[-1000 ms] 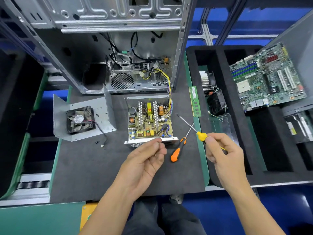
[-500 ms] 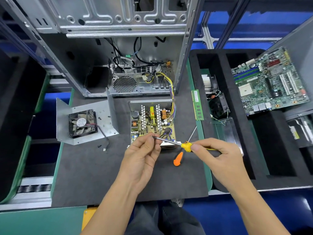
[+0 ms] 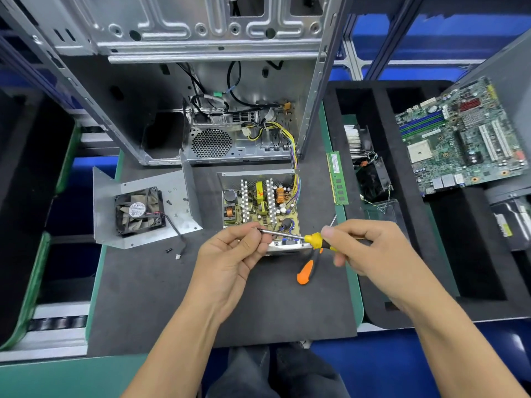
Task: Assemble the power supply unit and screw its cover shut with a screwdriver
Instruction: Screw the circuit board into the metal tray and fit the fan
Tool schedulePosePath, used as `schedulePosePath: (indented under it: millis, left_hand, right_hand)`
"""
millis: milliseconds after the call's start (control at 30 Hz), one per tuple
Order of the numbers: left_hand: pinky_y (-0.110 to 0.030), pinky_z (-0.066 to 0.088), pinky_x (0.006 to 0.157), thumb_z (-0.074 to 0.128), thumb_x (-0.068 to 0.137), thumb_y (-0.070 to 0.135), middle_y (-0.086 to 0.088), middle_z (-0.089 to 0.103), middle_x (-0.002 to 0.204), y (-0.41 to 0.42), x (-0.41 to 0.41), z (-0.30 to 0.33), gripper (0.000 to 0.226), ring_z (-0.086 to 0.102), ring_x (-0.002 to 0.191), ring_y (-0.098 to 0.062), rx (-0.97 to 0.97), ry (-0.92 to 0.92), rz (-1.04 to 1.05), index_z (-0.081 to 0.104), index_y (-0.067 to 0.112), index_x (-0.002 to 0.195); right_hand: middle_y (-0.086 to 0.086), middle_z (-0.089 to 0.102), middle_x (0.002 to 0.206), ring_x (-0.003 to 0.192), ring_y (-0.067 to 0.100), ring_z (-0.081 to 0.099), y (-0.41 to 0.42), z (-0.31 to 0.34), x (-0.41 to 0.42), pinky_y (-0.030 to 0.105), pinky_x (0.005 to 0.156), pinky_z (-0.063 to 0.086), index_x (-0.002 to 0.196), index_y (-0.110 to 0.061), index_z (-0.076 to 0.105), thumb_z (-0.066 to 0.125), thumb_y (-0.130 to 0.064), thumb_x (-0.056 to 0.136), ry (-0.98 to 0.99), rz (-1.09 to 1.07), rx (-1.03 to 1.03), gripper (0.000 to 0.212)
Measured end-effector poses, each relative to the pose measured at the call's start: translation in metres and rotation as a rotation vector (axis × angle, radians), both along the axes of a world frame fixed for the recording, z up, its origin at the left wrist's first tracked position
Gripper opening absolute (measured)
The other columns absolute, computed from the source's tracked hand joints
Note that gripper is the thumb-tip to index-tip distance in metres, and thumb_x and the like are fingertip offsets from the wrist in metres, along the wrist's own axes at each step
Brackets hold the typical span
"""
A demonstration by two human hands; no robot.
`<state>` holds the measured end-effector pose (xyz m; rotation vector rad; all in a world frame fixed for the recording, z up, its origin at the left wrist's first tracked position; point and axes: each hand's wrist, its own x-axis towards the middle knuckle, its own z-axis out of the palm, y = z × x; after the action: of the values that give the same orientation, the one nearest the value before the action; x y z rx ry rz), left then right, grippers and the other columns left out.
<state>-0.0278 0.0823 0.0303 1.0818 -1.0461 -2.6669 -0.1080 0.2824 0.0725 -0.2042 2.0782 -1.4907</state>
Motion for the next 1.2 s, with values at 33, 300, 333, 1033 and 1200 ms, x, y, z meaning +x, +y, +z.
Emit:
schedulePosePath:
  millis: [33, 300, 333, 1033, 1200]
  left_hand:
    - [-0.018, 0.058, 0.066, 0.069, 0.068, 0.003, -0.01, 0.074, 0.076, -0.002, -0.001, 0.001, 0.014, 0.074, 0.072, -0.017, -0.004, 0.008, 0.001, 0.081, 0.01, 0.073]
    - [-0.019, 0.058, 0.069, 0.074, 0.068, 0.007, -0.012, 0.074, 0.08, -0.018, -0.01, 0.007, 0.012, 0.074, 0.076, -0.018, -0.01, 0.023, -0.003, 0.081, 0.009, 0.077]
    - [-0.019, 0.058, 0.07, 0.074, 0.068, 0.007, -0.012, 0.074, 0.08, -0.019, -0.011, 0.007, 0.011, 0.074, 0.076, -0.018, -0.014, 0.021, -0.008, 0.081, 0.01, 0.077]
    - [-0.019, 0.053, 0.058, 0.084, 0.057, 0.028, -0.009, 0.073, 0.08, -0.037, -0.014, -0.002, 0.034, 0.067, 0.066, -0.014, -0.063, -0.014, -0.182, 0.081, 0.012, 0.087]
    - [-0.02, 0.04, 0.052, 0.069, 0.075, 0.069, -0.001, 0.042, 0.053, -0.053, -0.005, -0.007, 0.042, 0.037, 0.052, -0.016, -0.896, -0.091, -0.497, 0.075, 0.027, 0.078]
  right_hand:
    - [0.0, 0.061, 0.06, 0.049, 0.012, 0.038, -0.001, -0.001, -0.001, 0.014, 0.045, 0.03, 0.079, -0.024, 0.076, 0.073, -0.055, 0.071, -0.088, -0.029, -0.065, 0.032]
    - [0.015, 0.07, 0.075, 0.071, 0.021, 0.071, -0.02, -0.025, 0.004, 0.025, 0.065, 0.057, 0.095, -0.015, 0.068, 0.072, -0.004, 0.07, -0.39, -0.451, -0.598, 0.027]
    - [0.013, 0.07, 0.074, 0.071, 0.02, 0.071, -0.024, -0.027, 0.005, 0.026, 0.065, 0.057, 0.098, -0.014, 0.065, 0.072, -0.005, 0.072, -0.401, -0.485, -0.632, 0.028]
    - [0.013, 0.072, 0.083, 0.07, 0.019, 0.071, -0.046, -0.039, 0.0, 0.027, 0.062, 0.057, 0.076, -0.016, 0.067, 0.071, -0.023, 0.083, -0.398, -0.658, -0.611, 0.01]
    - [0.008, 0.072, 0.078, 0.066, 0.016, 0.068, -0.026, -0.04, -0.014, 0.025, 0.06, 0.055, 0.07, -0.017, 0.068, 0.069, -0.022, 0.085, -0.342, -0.711, -0.61, 0.016]
